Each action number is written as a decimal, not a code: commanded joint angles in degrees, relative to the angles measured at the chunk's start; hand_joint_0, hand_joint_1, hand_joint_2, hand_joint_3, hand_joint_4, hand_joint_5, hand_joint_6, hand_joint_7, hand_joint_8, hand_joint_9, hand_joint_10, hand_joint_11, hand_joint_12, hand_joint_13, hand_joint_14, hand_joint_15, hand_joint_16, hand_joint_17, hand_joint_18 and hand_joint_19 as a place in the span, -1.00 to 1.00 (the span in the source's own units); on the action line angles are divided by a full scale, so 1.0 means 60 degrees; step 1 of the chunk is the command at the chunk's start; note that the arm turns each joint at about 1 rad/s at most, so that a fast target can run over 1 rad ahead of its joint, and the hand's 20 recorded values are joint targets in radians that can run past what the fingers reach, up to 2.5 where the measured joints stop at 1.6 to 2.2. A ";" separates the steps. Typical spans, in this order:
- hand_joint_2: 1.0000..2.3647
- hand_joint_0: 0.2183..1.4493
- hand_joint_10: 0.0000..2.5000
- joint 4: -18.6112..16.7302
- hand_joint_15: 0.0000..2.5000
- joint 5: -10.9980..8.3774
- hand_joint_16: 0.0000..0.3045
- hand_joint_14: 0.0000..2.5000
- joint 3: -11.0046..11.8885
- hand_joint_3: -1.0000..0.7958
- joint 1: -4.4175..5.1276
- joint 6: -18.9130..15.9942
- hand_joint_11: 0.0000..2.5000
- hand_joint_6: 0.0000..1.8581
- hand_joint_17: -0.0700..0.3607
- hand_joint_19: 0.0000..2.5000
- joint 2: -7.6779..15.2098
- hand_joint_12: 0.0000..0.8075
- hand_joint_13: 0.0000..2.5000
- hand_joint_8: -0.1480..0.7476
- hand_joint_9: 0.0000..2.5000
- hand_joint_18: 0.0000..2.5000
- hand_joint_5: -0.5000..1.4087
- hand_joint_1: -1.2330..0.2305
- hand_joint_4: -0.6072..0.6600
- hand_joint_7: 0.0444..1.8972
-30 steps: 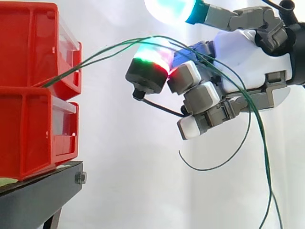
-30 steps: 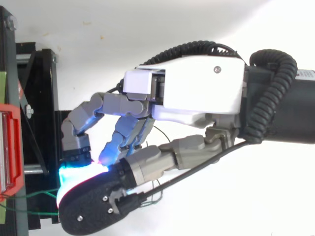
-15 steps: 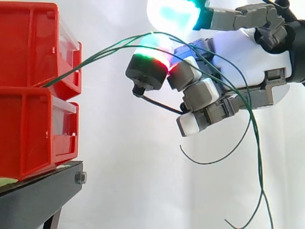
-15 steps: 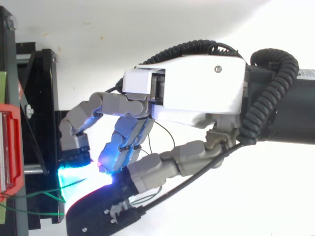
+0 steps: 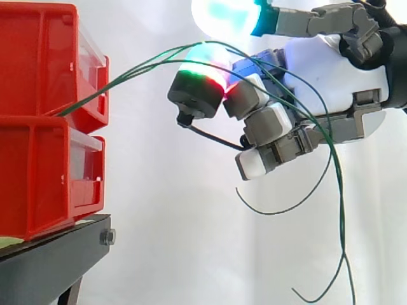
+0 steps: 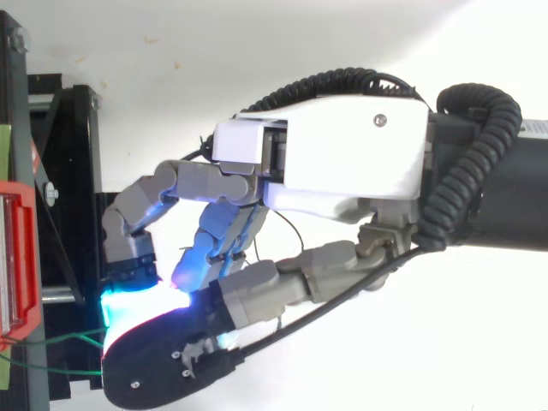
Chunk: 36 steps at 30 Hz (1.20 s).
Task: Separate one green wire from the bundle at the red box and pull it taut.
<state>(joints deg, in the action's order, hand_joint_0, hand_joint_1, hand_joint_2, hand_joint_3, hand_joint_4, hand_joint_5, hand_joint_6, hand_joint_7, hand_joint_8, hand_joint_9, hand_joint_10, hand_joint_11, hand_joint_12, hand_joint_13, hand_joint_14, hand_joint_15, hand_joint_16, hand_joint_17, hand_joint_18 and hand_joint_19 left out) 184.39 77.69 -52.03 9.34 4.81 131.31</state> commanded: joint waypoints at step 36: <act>-0.99 -0.48 -0.98 0.0000 -0.44 0.0000 -0.66 -0.98 0.0000 -0.35 -0.0004 0.0093 -0.34 -0.06 -0.13 -0.56 0.0000 -0.09 -0.10 0.01 -0.12 -0.28 -0.63 -0.07 0.26 0.23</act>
<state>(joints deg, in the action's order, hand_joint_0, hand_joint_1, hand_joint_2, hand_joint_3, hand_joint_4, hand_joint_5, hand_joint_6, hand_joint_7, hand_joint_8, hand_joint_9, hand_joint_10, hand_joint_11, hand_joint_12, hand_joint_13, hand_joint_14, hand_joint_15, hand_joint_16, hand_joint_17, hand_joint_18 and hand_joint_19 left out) 184.39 77.70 -52.03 9.34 5.37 131.31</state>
